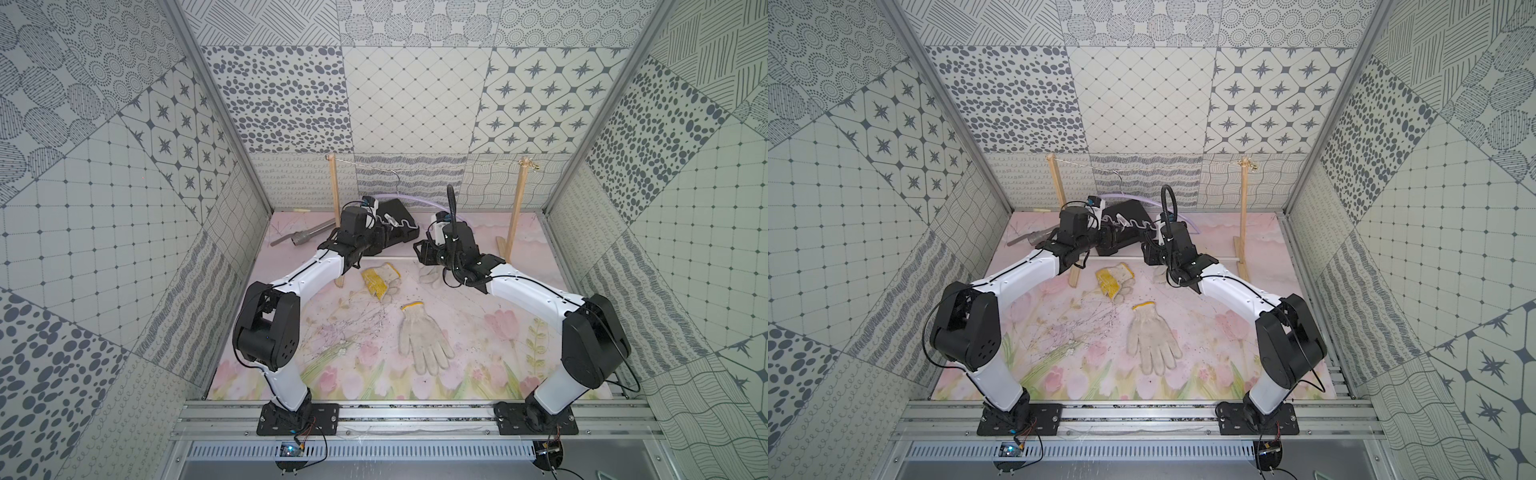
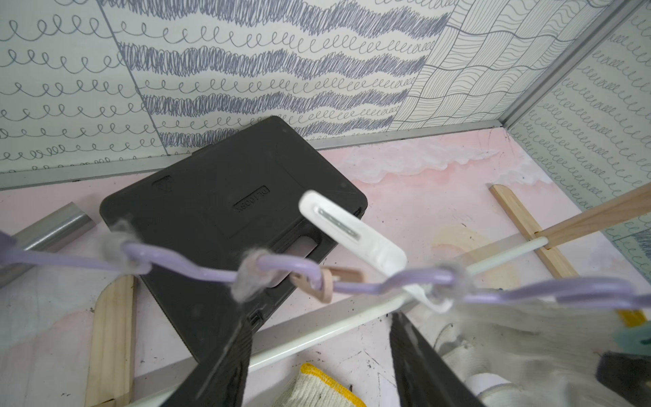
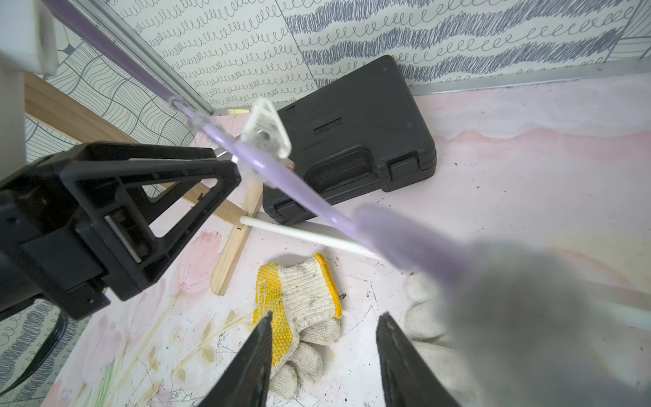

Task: Clip the gloves onto a hanger to dry
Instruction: Open the clamp at the hanger.

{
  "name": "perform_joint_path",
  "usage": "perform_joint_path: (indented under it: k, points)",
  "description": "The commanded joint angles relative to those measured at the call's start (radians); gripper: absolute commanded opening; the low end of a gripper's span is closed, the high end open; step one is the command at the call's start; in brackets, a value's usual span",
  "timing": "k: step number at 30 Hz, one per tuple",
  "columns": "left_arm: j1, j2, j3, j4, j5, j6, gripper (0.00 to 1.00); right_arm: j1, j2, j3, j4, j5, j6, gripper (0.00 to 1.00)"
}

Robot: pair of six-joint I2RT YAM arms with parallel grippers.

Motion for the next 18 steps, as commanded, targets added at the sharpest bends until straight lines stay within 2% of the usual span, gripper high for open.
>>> perform_joint_path:
  k: [1, 10, 14, 18]
  points:
    - [0.006, 0.012, -0.007, 0.106, 0.127, 0.062, 0.66, -0.013, -0.019, 0.0, 0.047, -0.048, -0.012, 0.5]
    - [-0.013, 0.045, -0.007, 0.145, 0.175, 0.116, 0.69, -0.044, -0.029, -0.002, 0.042, -0.08, -0.006, 0.5]
    - [-0.016, 0.048, -0.024, 0.174, 0.196, 0.101, 0.66, -0.054, -0.024, -0.002, 0.045, -0.091, 0.0, 0.5]
    - [-0.019, 0.054, -0.02, 0.18, 0.232, 0.091, 0.59, -0.056, -0.02, 0.002, 0.049, -0.101, 0.003, 0.5]
